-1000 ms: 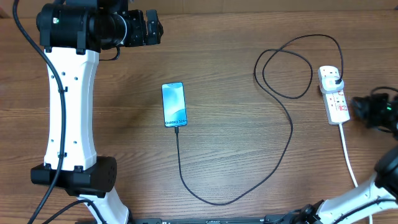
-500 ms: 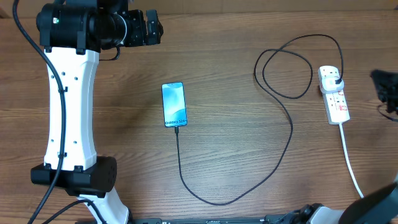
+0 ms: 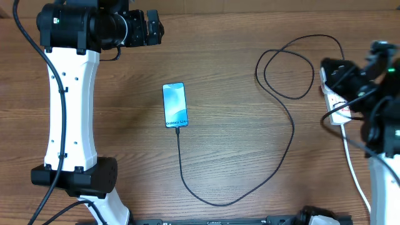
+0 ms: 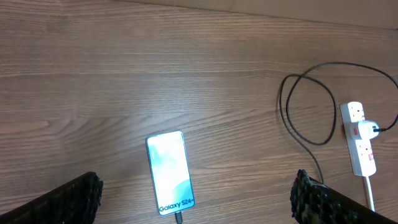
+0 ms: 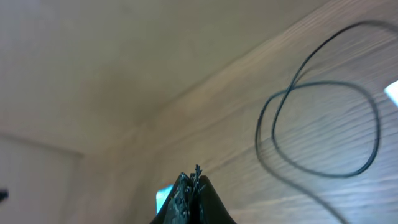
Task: Plug charger to phone and switch on socket
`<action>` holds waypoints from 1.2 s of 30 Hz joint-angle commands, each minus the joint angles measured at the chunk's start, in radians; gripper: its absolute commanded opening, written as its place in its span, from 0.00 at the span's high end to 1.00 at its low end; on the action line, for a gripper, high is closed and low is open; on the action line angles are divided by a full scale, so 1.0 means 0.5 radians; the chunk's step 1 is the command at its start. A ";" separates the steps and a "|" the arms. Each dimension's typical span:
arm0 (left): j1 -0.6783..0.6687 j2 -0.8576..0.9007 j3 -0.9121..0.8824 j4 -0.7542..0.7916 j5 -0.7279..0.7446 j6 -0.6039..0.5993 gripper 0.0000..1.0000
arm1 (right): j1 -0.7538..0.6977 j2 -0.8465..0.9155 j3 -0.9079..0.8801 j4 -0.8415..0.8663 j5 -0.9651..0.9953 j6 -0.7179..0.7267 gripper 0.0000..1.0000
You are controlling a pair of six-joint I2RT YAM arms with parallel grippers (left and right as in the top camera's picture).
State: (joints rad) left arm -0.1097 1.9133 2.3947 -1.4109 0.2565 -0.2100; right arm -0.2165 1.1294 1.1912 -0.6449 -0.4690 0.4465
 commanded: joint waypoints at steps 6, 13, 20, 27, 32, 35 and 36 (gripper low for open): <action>-0.002 -0.021 0.020 0.002 -0.010 0.016 0.00 | 0.729 -0.024 0.239 -0.359 0.915 -0.232 0.96; -0.002 -0.021 0.020 0.002 -0.010 0.016 0.01 | 0.980 -0.072 0.358 -0.700 1.161 -0.381 0.91; -0.002 -0.021 0.020 0.002 -0.010 0.016 0.01 | 0.983 -0.165 0.358 -0.977 1.161 -0.379 0.02; -0.002 -0.021 0.020 0.002 -0.010 0.016 0.00 | 0.983 -0.160 0.354 -1.294 1.160 -0.378 0.00; -0.002 -0.021 0.020 0.002 -0.010 0.016 0.00 | 0.983 -0.160 0.354 -1.312 1.161 -0.379 0.00; -0.002 -0.021 0.020 0.002 -0.010 0.016 0.00 | 0.983 -0.160 0.354 -1.308 1.160 -0.378 0.00; -0.002 -0.021 0.020 0.002 -0.010 0.016 0.00 | 0.983 -0.160 0.354 -1.308 1.160 -0.378 0.00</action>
State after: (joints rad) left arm -0.1097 1.9133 2.3947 -1.4105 0.2565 -0.2100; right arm 0.2703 1.0576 1.3468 -1.3022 0.0975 0.2604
